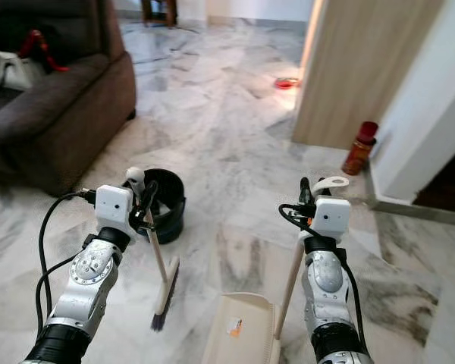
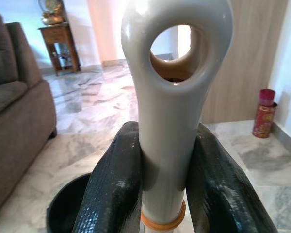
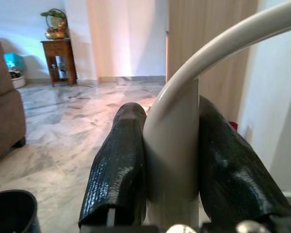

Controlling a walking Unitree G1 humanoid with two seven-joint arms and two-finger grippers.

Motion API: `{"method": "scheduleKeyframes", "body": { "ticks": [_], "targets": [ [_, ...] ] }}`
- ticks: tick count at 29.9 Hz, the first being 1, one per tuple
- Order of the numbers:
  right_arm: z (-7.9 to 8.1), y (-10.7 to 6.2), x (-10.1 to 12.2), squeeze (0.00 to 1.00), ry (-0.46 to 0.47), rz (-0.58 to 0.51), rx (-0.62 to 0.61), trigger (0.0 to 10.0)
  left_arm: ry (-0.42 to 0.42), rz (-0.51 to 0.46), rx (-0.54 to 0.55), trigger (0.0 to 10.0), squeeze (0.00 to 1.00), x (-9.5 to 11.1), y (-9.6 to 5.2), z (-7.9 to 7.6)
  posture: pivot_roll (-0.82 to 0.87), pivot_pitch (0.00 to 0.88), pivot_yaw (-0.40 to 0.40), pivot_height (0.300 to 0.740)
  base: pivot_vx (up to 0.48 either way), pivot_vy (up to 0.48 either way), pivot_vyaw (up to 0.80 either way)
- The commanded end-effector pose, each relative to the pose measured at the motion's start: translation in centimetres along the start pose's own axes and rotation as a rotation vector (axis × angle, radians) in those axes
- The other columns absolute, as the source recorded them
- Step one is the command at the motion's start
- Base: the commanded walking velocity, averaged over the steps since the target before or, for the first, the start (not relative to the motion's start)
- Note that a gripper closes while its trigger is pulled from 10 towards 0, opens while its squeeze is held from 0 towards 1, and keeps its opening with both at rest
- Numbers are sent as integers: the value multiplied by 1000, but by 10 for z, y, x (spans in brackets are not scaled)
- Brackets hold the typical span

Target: Sweep floor

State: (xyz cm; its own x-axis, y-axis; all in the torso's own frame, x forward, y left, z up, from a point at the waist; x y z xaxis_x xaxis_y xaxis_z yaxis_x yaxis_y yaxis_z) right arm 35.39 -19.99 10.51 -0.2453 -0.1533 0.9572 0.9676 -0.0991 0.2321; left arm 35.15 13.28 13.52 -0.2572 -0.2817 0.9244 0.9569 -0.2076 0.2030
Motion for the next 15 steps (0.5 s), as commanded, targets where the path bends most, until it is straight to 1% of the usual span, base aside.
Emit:
{"method": "scheduleKeyframes", "body": {
  "ticks": [1,11,14,15],
  "targets": [
    [3,6,9,0,5,-32,6,10000,11,-48,2,10000,0,10,5,2,102,79,5,740,0,0,-800],
    [1,6,10,0,0,-28,0,10000,16,-46,9,10000,0,11,6,4,92,96,8,740,0,0,-800],
    [0,7,11,0,-2,-30,-2,10000,37,-45,21,10000,0,11,7,6,93,95,8,740,0,0,-800],
    [0,7,11,0,-4,-32,-3,10000,46,-45,27,10000,0,11,7,7,93,95,8,740,0,-300,-800]
  ]
}}
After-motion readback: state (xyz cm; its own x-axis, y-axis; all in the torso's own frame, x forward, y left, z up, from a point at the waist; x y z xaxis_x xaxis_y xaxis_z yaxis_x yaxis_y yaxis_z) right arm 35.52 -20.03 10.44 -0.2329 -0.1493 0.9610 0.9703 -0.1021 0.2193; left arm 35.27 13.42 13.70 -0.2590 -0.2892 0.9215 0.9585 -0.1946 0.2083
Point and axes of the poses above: a point about 5 cm out from each wrist's last joint towards the gripper, its own y axis pointing out of the wrist towards the gripper, its own x axis along the axis of the wrist's last joint, z = x × y, the point moved 4 cm from there along y, pointing out of the wrist towards the gripper, and after that the axes turned 11 degrees about y, right-handed, at the moved point
